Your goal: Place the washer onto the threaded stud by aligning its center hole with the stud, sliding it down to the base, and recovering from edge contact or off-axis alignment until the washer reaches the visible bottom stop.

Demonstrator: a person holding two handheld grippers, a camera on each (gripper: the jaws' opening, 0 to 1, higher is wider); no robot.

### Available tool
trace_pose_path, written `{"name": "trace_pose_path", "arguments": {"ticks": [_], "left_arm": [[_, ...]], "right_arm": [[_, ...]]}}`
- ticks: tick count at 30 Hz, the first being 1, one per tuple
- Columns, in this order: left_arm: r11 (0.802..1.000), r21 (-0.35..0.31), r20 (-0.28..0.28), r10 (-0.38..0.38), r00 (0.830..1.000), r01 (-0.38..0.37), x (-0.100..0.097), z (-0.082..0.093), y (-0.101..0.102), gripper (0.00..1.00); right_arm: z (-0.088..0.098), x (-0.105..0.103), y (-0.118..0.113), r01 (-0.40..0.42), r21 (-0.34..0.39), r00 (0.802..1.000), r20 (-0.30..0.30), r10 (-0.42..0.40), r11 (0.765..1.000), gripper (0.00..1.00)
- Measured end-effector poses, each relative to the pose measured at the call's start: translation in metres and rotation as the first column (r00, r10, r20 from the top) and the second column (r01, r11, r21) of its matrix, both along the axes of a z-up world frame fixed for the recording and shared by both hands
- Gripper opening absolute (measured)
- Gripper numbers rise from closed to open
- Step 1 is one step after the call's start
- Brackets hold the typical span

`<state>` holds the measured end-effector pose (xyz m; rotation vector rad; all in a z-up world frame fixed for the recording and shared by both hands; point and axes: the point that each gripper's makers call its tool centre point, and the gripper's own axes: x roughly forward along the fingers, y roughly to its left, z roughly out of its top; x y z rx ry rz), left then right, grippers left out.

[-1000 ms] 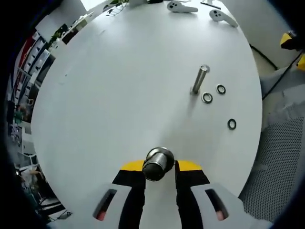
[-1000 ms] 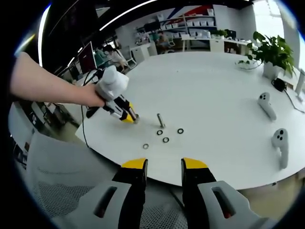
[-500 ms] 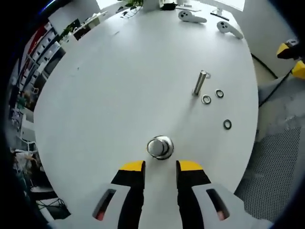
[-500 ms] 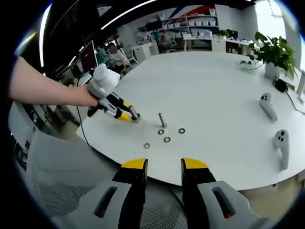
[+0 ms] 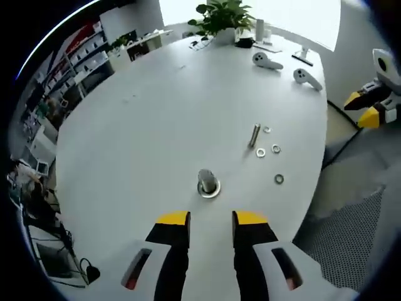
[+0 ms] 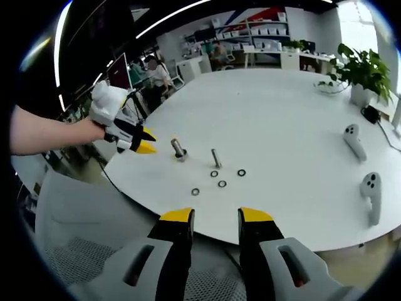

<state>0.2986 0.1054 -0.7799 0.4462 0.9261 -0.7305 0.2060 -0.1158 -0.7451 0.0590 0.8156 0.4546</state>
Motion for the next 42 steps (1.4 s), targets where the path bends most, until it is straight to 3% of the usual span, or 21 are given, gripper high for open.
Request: {"name": "trace_pose_path", "arguments": {"ticks": [9, 20, 24, 32, 36, 38, 42], "left_arm": [[0.993, -0.101, 0.072, 0.074, 0.995, -0.067, -0.032, 0.035, 0.012, 0.26], [0.987, -0.132, 0.084, 0.100, 0.991, -0.089, -0.076, 0.051, 0.038, 0.28], [0.977, -0.167, 0.068, 0.144, 0.987, -0.131, -0.083, 0.057, 0.048, 0.29], [0.968, -0.208, 0.087, 0.158, 0.984, -0.137, -0.095, 0.068, 0.055, 0.30], [0.954, -0.245, 0.082, 0.196, 0.977, -0.171, -0.100, 0.068, 0.060, 0.30], [0.933, -0.300, 0.073, 0.228, 0.971, -0.197, -0.100, 0.069, 0.059, 0.30], [0.937, -0.298, 0.072, 0.210, 0.975, -0.180, -0.104, 0.064, 0.057, 0.30]], "right_arm": [[0.000, 0.000, 0.002, -0.011, 0.001, 1.000, -0.001, 0.011, 1.000, 0.30], [0.001, -0.001, 0.003, -0.017, -0.001, 1.000, 0.008, 0.017, 1.000, 0.30], [0.001, -0.001, 0.003, -0.012, -0.001, 1.000, 0.007, 0.012, 1.000, 0.30], [0.002, 0.000, 0.000, -0.009, -0.023, 1.000, 0.014, 0.010, 1.000, 0.30], [0.000, -0.002, -0.002, -0.005, -0.033, 1.000, 0.006, 0.005, 0.999, 0.30], [-0.001, -0.002, -0.002, 0.001, -0.035, 1.000, 0.002, -0.001, 0.999, 0.30], [-0.002, -0.003, -0.001, -0.016, -0.050, 1.000, -0.004, 0.016, 0.999, 0.30]]}}
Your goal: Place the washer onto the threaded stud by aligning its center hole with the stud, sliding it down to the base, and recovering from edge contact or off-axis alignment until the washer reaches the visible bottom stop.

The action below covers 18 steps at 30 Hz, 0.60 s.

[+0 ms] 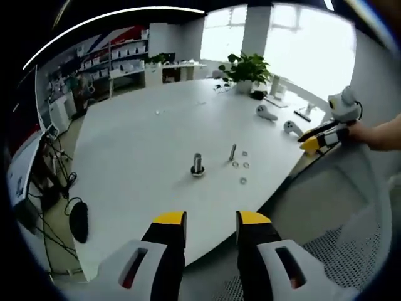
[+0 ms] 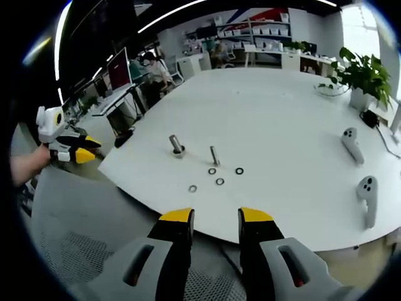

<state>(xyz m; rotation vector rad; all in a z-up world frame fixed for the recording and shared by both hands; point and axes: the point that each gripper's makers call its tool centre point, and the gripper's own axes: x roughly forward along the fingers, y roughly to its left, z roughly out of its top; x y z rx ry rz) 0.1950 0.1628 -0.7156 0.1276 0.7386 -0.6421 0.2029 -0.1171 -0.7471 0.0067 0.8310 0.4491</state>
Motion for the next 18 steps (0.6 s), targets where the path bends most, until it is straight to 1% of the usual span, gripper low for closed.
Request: {"name": "trace_pose_path", "arguments": {"ticks": [1, 3, 7, 12, 13, 15, 16, 18], "left_arm": [[1.000, -0.024, 0.007, 0.000, 1.000, 0.000, 0.000, 0.004, -0.002, 0.30], [0.999, -0.050, 0.014, 0.002, 1.000, -0.002, -0.002, 0.009, -0.003, 0.29], [0.997, -0.069, -0.009, -0.017, 1.000, 0.016, -0.010, 0.003, -0.008, 0.29], [0.993, -0.116, -0.012, -0.032, 0.999, 0.031, -0.009, 0.007, -0.015, 0.28], [0.993, -0.116, -0.023, -0.038, 0.999, 0.035, -0.010, 0.005, -0.015, 0.28], [0.995, -0.083, -0.048, -0.059, 0.997, 0.055, -0.014, -0.003, -0.013, 0.26], [0.995, -0.072, -0.053, -0.066, 0.996, 0.062, -0.016, -0.003, -0.013, 0.26], [0.994, -0.085, -0.028, -0.068, 0.997, 0.066, -0.017, 0.002, -0.016, 0.26]], "right_arm": [[-0.001, -0.001, -0.001, 0.000, -0.005, 1.000, -0.005, 0.000, 1.000, 0.30], [-0.003, -0.001, -0.002, 0.002, -0.010, 1.000, -0.016, -0.002, 1.000, 0.30], [-0.005, -0.002, -0.002, -0.005, -0.018, 1.000, -0.025, 0.005, 1.000, 0.30], [-0.010, -0.005, -0.003, -0.016, -0.039, 0.998, -0.054, 0.014, 0.999, 0.30], [-0.010, -0.006, -0.003, -0.015, -0.038, 0.998, -0.056, 0.013, 0.999, 0.30], [-0.011, -0.006, -0.004, -0.011, -0.040, 0.998, -0.060, 0.009, 0.999, 0.30], [-0.011, -0.006, -0.005, -0.008, -0.042, 0.998, -0.063, 0.006, 0.999, 0.30], [-0.011, -0.005, -0.005, -0.005, -0.041, 0.998, -0.062, 0.002, 0.999, 0.30]]}}
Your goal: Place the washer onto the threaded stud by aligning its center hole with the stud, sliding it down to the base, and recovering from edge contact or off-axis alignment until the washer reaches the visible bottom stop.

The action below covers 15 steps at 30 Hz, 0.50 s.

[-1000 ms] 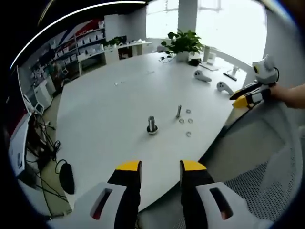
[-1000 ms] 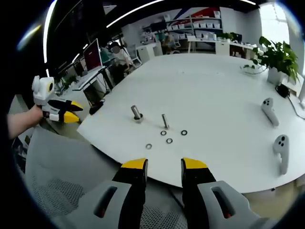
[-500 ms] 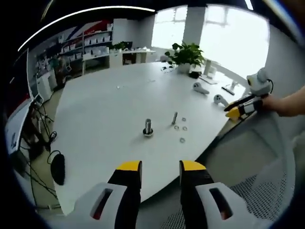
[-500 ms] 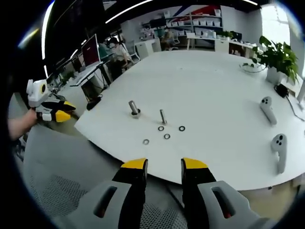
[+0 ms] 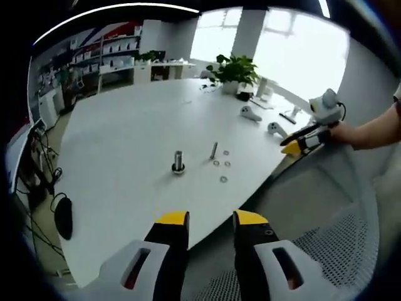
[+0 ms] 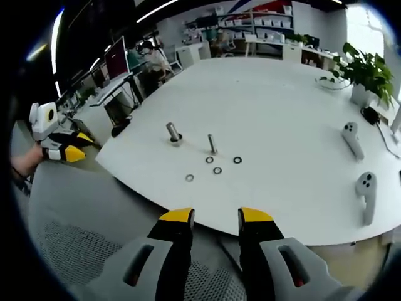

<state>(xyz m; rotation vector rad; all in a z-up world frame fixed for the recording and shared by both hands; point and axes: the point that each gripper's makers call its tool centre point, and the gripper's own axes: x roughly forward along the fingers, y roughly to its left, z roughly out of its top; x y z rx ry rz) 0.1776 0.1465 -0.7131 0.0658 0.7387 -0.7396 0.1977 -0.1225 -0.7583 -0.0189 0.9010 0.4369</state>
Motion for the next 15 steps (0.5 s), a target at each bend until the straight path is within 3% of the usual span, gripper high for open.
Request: {"name": "trace_pose_path", "arguments": {"ticks": [2, 4, 5, 8, 15], "left_arm": [[0.999, -0.047, -0.016, 0.001, 1.000, -0.001, -0.004, 0.001, -0.008, 0.26], [0.999, 0.037, 0.009, -0.034, 0.999, 0.034, -0.002, -0.007, -0.002, 0.25], [0.998, 0.047, 0.013, -0.034, 0.999, 0.033, -0.001, -0.009, -0.002, 0.25], [1.000, -0.015, 0.002, -0.005, 1.000, 0.005, -0.001, -0.006, -0.003, 0.25], [0.999, -0.032, -0.009, 0.018, 1.000, -0.018, 0.001, -0.009, -0.002, 0.25]], "right_arm": [[0.000, 0.001, -0.001, 0.001, -0.001, 1.000, 0.003, -0.001, 1.000, 0.30], [0.001, 0.000, -0.001, 0.008, 0.001, 1.000, 0.002, -0.008, 1.000, 0.30], [0.001, 0.000, -0.001, 0.009, 0.001, 1.000, 0.003, -0.009, 1.000, 0.30], [0.001, 0.001, -0.001, 0.008, -0.001, 1.000, 0.006, -0.008, 1.000, 0.30], [-0.002, -0.001, -0.002, 0.003, -0.008, 1.000, -0.004, -0.003, 1.000, 0.30]]}}
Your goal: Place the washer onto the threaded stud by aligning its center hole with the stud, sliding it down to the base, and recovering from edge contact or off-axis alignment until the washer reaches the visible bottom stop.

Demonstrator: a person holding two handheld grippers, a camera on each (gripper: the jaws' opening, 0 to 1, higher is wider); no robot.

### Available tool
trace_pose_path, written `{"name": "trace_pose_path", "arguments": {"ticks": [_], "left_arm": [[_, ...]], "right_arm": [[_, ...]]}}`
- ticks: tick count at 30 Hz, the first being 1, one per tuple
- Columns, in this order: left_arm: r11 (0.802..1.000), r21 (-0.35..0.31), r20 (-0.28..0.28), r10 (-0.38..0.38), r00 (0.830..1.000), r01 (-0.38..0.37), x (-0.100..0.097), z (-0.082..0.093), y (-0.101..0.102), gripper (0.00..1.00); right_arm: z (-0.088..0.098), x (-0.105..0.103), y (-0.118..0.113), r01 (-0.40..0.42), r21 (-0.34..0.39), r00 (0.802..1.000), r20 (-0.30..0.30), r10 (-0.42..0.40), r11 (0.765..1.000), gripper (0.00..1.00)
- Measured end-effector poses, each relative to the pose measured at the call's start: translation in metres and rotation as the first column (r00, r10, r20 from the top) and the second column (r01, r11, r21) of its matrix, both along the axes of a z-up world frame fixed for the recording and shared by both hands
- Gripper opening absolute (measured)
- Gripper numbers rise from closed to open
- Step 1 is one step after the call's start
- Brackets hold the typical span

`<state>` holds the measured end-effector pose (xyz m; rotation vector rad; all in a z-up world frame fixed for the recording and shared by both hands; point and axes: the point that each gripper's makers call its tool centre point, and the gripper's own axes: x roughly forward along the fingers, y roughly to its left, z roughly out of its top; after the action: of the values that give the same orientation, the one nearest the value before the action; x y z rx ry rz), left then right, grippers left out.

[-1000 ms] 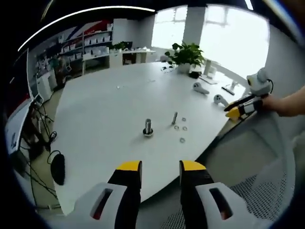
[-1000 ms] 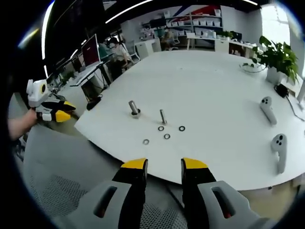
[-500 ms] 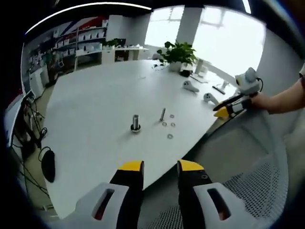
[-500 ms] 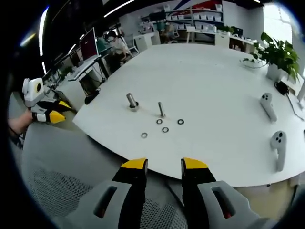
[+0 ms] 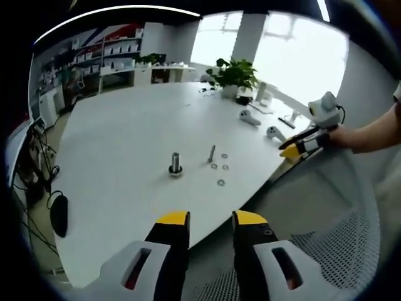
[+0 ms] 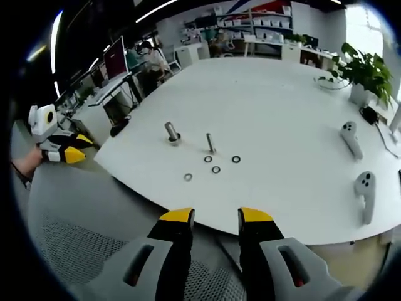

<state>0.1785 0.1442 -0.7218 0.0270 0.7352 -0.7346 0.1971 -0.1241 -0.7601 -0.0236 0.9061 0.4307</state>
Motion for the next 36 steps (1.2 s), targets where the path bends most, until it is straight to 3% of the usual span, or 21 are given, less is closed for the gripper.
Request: {"name": "trace_pose_path", "arguments": {"ticks": [6, 17, 21, 25, 27, 29, 32, 36], "left_arm": [[1.000, 0.001, 0.028, -0.006, 1.000, 0.006, 0.000, 0.002, -0.001, 0.23], [1.000, -0.011, 0.024, -0.015, 1.000, 0.015, -0.001, 0.001, -0.002, 0.23], [1.000, -0.011, 0.021, -0.026, 0.999, 0.027, -0.003, 0.001, -0.005, 0.23], [1.000, -0.020, 0.013, -0.024, 1.000, 0.024, -0.003, 0.000, -0.002, 0.25], [1.000, -0.019, 0.016, -0.019, 1.000, 0.019, -0.003, 0.000, -0.001, 0.25], [1.000, -0.024, 0.026, -0.018, 1.000, 0.018, -0.002, 0.002, -0.003, 0.25], [1.000, -0.017, 0.029, -0.017, 0.999, 0.018, -0.002, 0.002, -0.002, 0.24], [1.000, -0.020, 0.025, -0.006, 1.000, 0.006, -0.001, 0.002, 0.000, 0.25]], "right_arm": [[-0.001, 0.000, -0.003, -0.002, -0.026, 1.000, 0.004, 0.002, 1.000, 0.30], [-0.003, -0.002, -0.002, -0.013, -0.044, 1.000, -0.006, 0.012, 0.999, 0.30], [-0.003, -0.004, 0.000, -0.011, -0.015, 1.000, -0.029, 0.010, 1.000, 0.20], [0.004, 0.002, 0.003, 0.002, -0.021, 1.000, 0.022, -0.001, 1.000, 0.38], [-0.003, -0.004, 0.005, -0.038, -0.044, 0.999, -0.021, 0.037, 0.998, 0.35], [-0.007, -0.006, -0.001, -0.050, -0.089, 0.999, -0.025, 0.048, 0.995, 0.34], [-0.003, -0.003, 0.000, -0.025, -0.053, 1.000, -0.017, 0.024, 0.998, 0.35], [-0.004, -0.004, 0.003, -0.047, -0.059, 0.999, -0.017, 0.046, 0.997, 0.34]]}}
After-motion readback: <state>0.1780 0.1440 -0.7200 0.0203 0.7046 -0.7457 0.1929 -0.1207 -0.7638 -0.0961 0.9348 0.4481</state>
